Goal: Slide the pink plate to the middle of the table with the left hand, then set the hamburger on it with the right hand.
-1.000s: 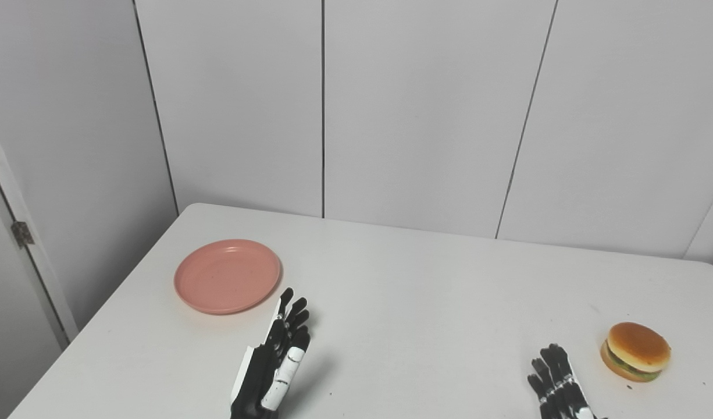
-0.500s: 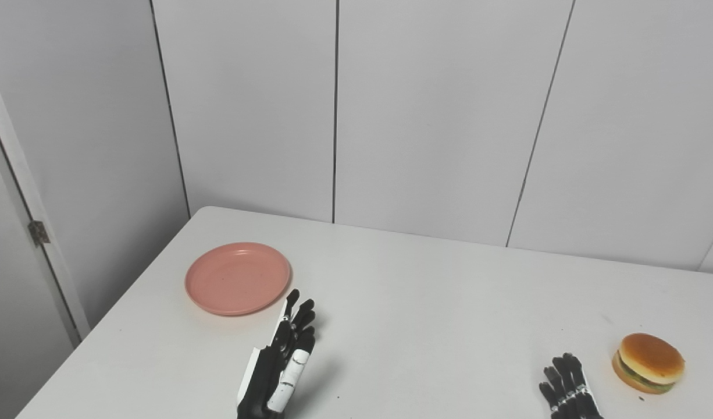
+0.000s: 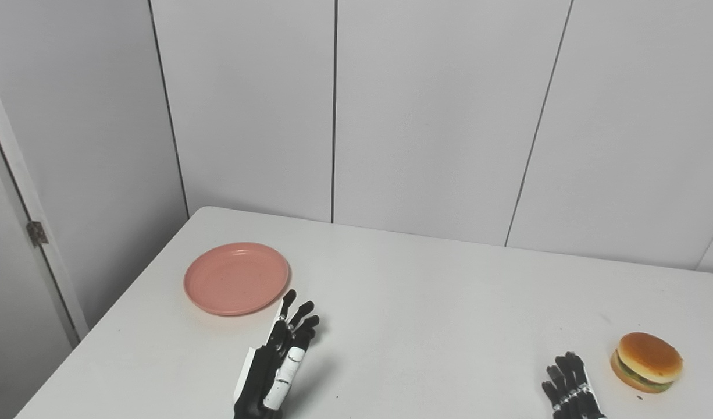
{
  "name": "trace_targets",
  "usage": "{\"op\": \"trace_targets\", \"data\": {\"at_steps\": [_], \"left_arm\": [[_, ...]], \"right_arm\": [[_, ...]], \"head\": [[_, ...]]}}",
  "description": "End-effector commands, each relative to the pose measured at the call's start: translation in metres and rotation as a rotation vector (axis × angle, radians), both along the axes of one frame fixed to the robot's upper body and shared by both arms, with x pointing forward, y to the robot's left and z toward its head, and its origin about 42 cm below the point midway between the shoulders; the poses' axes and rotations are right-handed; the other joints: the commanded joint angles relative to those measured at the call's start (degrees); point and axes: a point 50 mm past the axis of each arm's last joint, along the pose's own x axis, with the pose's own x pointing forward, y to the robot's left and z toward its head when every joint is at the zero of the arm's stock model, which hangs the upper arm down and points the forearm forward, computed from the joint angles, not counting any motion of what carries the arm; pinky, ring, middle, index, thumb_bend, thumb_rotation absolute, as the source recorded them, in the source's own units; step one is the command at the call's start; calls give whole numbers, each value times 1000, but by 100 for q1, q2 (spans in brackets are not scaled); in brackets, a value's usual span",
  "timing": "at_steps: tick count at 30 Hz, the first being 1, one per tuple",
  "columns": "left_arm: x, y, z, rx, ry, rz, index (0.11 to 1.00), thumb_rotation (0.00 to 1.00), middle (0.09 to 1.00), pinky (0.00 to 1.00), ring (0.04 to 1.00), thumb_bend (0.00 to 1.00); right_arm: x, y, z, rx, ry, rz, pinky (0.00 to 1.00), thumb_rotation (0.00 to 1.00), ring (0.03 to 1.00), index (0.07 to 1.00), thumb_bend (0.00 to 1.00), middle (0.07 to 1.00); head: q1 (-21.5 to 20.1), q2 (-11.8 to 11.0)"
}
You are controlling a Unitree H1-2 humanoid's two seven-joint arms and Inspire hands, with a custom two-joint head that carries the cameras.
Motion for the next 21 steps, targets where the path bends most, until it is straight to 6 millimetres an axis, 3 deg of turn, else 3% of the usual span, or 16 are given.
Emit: {"op": "trace_targets", "data": {"at_steps": [1, 7, 11, 16, 21], "left_arm": [[47, -2, 35, 16, -101, -36, 930, 818, 893, 848, 858, 850], [77, 12, 82, 43, -233, -26, 904, 806, 855, 822, 828, 864], [99, 26, 114, 73, -321, -1, 863, 790, 835, 791, 813, 932], [120, 48, 136, 196, -387, 29, 867, 858, 839, 759, 805, 954], [135, 67, 156, 206, -414, 33, 869, 814, 856, 750, 832, 973]], "right_arm": [[14, -5, -28, -12, 183, -31, 1000, 983, 1000, 1000, 822, 1000], [14, -1, -27, 3, 180, -33, 1000, 966, 1000, 994, 818, 1000], [14, 1, -27, 0, 180, -31, 1000, 969, 999, 989, 816, 1000], [14, 3, -27, 4, 180, -29, 1000, 959, 993, 981, 820, 996], [15, 3, -28, -4, 178, -27, 1000, 953, 998, 987, 830, 999]], "head": [[-39, 3], [-78, 4], [-94, -8], [-107, -11], [-82, -28]]}}
